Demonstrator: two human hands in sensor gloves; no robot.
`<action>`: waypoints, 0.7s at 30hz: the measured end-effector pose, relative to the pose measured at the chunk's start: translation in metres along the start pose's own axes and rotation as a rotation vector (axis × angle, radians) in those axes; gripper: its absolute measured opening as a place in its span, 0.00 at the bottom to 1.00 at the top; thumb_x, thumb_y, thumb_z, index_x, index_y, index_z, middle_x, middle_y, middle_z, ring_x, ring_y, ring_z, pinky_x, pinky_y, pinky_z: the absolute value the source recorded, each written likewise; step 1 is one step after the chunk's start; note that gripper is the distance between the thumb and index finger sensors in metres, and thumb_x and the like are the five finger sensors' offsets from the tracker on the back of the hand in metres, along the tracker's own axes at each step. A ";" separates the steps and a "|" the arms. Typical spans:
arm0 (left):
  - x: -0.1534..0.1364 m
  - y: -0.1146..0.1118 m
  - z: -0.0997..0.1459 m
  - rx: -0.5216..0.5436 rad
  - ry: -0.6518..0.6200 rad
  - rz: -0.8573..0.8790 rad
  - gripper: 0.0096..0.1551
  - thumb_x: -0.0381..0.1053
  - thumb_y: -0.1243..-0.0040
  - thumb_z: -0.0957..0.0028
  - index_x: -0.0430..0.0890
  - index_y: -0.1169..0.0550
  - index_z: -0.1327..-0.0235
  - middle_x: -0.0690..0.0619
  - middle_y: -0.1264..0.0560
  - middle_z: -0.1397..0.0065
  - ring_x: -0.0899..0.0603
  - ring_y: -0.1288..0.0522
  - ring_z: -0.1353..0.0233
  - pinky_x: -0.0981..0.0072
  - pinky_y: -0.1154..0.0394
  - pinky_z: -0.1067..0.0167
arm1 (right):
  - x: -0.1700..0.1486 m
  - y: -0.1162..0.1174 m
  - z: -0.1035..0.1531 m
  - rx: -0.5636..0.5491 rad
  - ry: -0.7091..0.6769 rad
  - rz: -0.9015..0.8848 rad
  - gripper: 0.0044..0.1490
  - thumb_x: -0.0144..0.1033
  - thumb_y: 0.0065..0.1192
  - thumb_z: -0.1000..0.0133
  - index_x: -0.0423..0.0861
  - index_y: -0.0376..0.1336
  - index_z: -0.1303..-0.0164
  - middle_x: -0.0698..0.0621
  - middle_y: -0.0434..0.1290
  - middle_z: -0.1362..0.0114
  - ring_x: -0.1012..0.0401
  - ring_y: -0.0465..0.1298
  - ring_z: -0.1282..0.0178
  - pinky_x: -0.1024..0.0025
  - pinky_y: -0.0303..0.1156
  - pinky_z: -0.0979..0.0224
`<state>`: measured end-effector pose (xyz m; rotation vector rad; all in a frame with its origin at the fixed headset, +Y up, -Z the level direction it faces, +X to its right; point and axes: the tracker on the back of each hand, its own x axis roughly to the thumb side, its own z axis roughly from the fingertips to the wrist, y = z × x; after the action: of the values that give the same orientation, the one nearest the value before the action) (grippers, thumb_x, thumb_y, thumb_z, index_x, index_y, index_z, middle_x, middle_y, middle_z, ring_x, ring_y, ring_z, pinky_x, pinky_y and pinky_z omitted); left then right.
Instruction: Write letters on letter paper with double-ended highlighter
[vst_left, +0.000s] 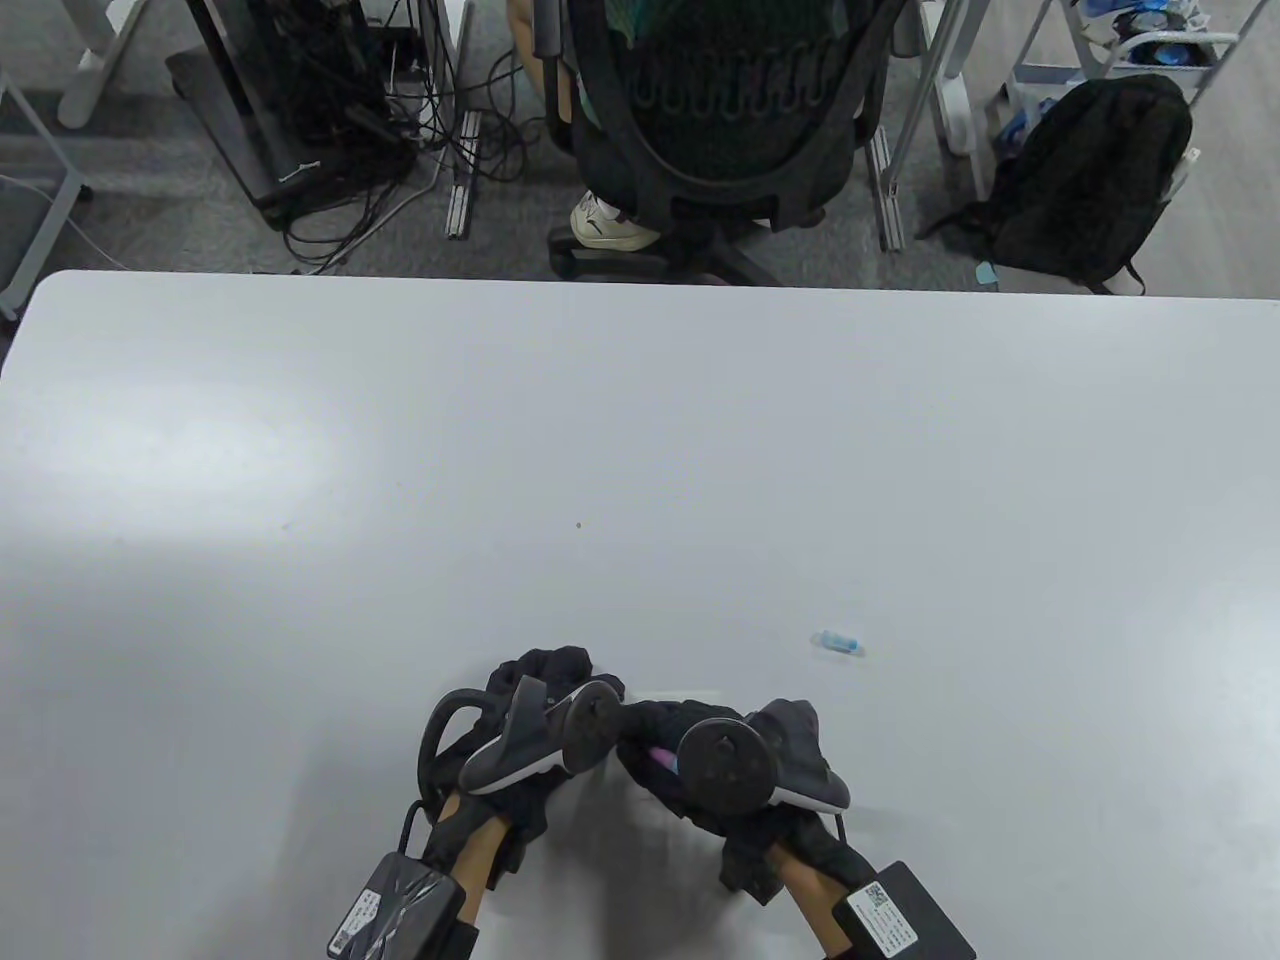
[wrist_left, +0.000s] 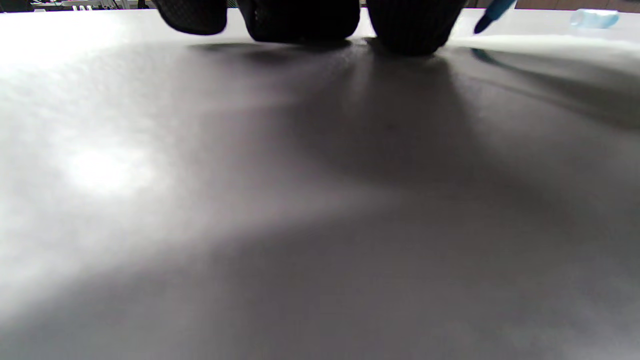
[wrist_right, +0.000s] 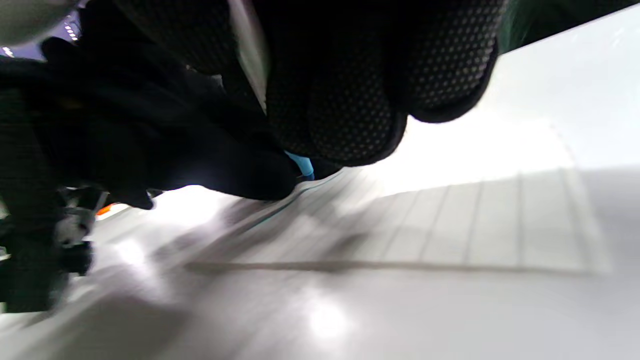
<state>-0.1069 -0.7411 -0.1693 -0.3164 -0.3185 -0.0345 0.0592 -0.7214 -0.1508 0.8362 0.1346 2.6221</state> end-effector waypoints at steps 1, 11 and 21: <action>0.000 0.000 0.000 0.000 -0.001 0.000 0.24 0.54 0.46 0.36 0.67 0.35 0.27 0.53 0.42 0.15 0.43 0.41 0.17 0.40 0.38 0.20 | 0.000 0.000 -0.001 -0.006 0.001 0.015 0.28 0.49 0.51 0.39 0.49 0.65 0.33 0.41 0.80 0.41 0.51 0.83 0.48 0.50 0.77 0.39; 0.000 0.000 0.000 0.000 -0.002 0.001 0.24 0.54 0.46 0.36 0.67 0.35 0.27 0.53 0.42 0.15 0.43 0.41 0.17 0.40 0.38 0.20 | -0.003 0.004 -0.003 -0.023 0.010 0.054 0.28 0.48 0.52 0.40 0.49 0.66 0.32 0.41 0.80 0.40 0.50 0.83 0.48 0.50 0.78 0.39; 0.001 -0.001 0.001 0.004 0.002 -0.007 0.24 0.54 0.46 0.36 0.67 0.36 0.27 0.53 0.42 0.15 0.43 0.41 0.17 0.40 0.38 0.20 | 0.004 -0.006 0.015 0.123 -0.056 -0.023 0.27 0.47 0.54 0.40 0.46 0.70 0.37 0.40 0.83 0.46 0.50 0.84 0.53 0.50 0.79 0.43</action>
<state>-0.1058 -0.7417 -0.1681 -0.3116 -0.3172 -0.0410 0.0665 -0.7145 -0.1374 0.9429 0.2903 2.5870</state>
